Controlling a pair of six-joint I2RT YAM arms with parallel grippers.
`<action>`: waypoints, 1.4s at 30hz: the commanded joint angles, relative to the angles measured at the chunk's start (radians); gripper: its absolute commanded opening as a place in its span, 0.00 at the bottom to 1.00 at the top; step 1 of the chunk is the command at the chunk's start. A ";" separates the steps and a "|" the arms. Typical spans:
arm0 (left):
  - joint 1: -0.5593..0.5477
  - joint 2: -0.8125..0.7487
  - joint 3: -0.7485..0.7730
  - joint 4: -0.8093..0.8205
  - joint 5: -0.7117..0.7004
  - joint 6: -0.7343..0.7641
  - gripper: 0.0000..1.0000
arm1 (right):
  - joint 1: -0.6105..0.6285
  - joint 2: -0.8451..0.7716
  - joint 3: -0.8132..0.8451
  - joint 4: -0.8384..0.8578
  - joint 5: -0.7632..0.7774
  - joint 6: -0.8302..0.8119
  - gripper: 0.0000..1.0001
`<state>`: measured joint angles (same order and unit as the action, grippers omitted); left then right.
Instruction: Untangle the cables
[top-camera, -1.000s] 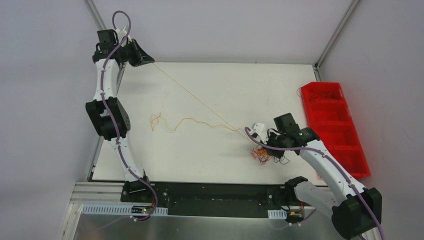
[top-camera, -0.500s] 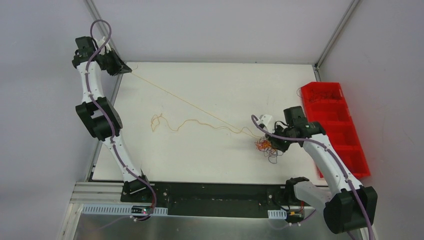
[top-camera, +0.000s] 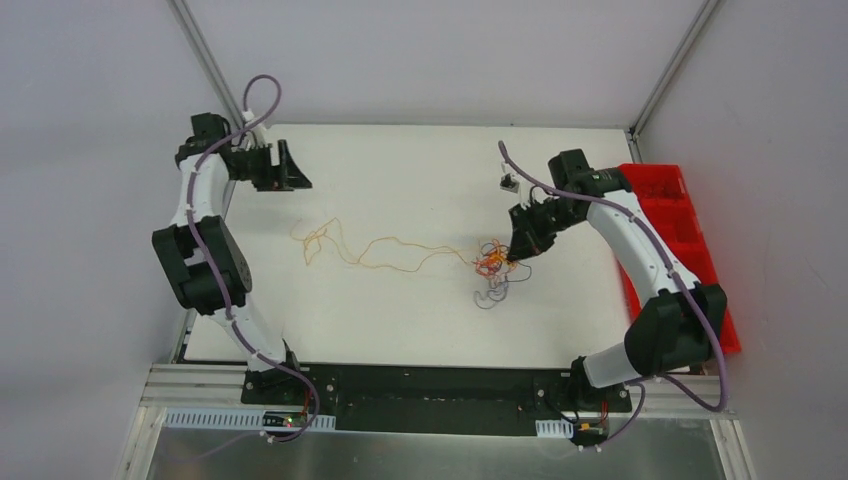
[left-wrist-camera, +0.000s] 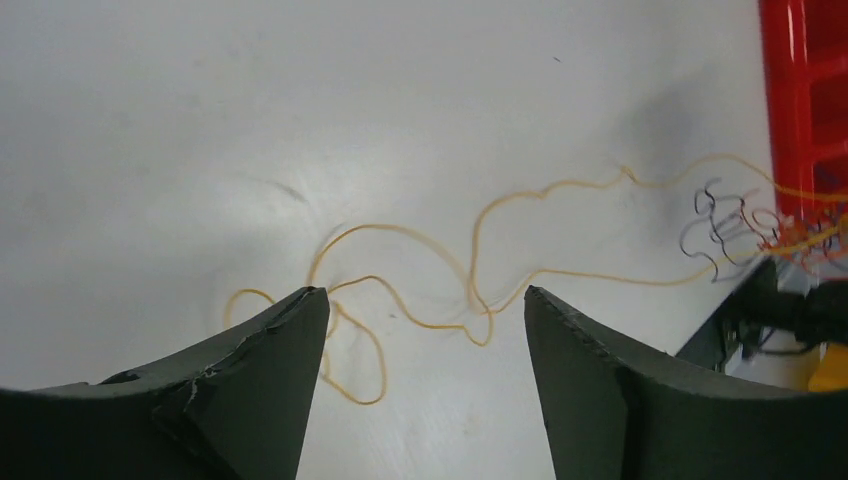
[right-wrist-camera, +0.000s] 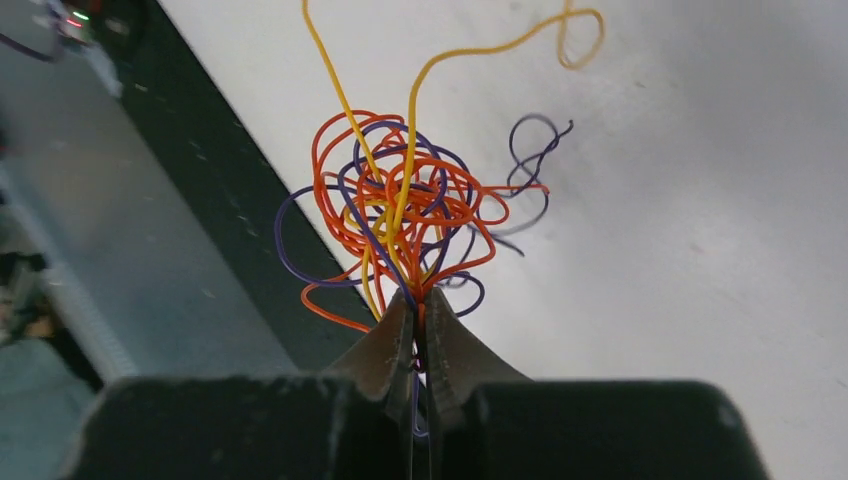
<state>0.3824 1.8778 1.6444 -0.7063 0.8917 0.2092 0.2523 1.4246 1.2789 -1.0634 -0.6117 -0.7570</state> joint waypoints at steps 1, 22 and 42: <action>-0.189 -0.252 -0.140 0.019 0.159 0.179 0.73 | 0.036 0.091 0.123 -0.099 -0.284 0.244 0.00; -0.965 -0.520 -0.427 0.516 0.066 0.320 0.45 | 0.159 0.142 0.175 0.034 -0.330 0.484 0.00; -0.996 -0.383 -0.380 0.608 -0.029 -0.142 0.00 | 0.065 0.060 0.220 0.104 -0.293 0.552 0.63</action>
<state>-0.6846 1.5162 1.2331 -0.2337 0.8219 0.3717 0.3824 1.5688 1.4651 -1.0058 -0.9829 -0.2379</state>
